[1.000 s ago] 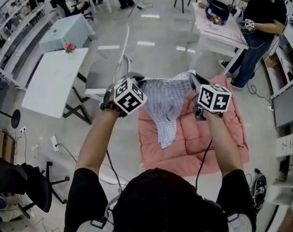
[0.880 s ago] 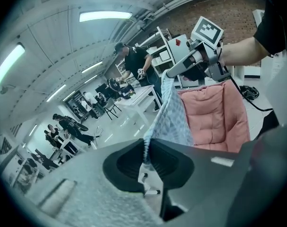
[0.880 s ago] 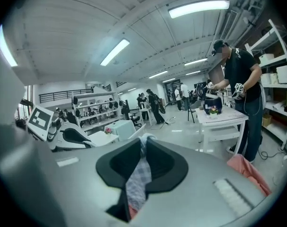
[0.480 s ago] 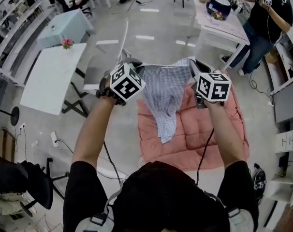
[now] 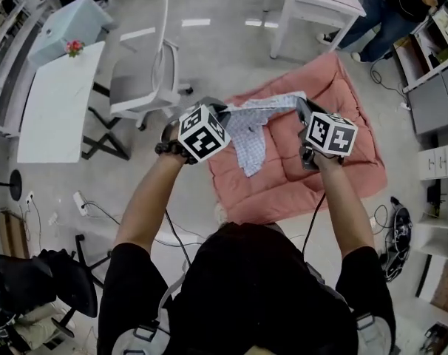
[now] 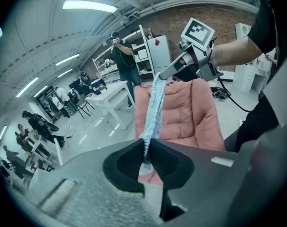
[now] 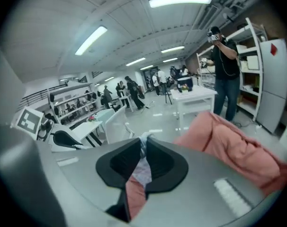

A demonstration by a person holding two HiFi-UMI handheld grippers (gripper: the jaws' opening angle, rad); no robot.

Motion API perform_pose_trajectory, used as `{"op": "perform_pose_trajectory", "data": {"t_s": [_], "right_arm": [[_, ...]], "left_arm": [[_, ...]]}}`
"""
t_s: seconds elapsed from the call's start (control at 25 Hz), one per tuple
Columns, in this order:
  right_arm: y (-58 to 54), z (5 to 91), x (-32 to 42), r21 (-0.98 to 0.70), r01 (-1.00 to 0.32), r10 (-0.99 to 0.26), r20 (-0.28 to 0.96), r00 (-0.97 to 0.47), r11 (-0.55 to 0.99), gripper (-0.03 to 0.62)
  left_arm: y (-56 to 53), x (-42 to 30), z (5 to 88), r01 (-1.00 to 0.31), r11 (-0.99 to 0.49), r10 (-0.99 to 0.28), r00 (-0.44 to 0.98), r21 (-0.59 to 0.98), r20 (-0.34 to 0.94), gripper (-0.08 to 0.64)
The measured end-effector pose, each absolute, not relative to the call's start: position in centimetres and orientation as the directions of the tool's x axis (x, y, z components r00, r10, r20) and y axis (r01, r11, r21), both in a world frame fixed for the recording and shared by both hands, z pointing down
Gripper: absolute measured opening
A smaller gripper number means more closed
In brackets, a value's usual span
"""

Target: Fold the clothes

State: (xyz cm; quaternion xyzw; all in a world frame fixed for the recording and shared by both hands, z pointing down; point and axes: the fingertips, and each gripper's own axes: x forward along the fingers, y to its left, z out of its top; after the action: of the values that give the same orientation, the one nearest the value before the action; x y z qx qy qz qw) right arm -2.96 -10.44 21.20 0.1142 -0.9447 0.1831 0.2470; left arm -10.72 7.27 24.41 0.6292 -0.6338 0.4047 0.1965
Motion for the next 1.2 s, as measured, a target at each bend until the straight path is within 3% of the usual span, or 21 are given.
{"op": "perform_pose_trajectory", "data": {"t_s": [0.16, 0.28, 0.92, 1.2], "right_arm": [[-9.3, 28.6, 4.4, -0.369, -0.456, -0.144, 0.628, -0.764, 0.810, 0.040], [-8.5, 32.4, 8.8, -0.381, -0.495, -0.121, 0.685, -0.718, 0.781, 0.040], [-6.1, 43.6, 28.1, -0.506, -0.385, 0.169, 0.747, -0.643, 0.772, 0.040], [-4.4, 46.7, 35.6, -0.530, -0.377, 0.237, 0.766, -0.598, 0.760, 0.040]], "left_arm": [[8.6, -4.0, 30.8, -0.955, -0.226, -0.580, -0.026, -0.192, 0.814, 0.037], [9.4, 0.2, 34.1, -0.960, -0.247, -0.541, 0.024, -0.131, 0.841, 0.037], [13.4, 22.5, 44.2, -1.000, -0.020, -0.430, -0.012, -0.022, 0.903, 0.038], [15.2, 29.9, 46.6, -1.000, 0.015, -0.372, -0.023, -0.019, 0.928, 0.038]]}}
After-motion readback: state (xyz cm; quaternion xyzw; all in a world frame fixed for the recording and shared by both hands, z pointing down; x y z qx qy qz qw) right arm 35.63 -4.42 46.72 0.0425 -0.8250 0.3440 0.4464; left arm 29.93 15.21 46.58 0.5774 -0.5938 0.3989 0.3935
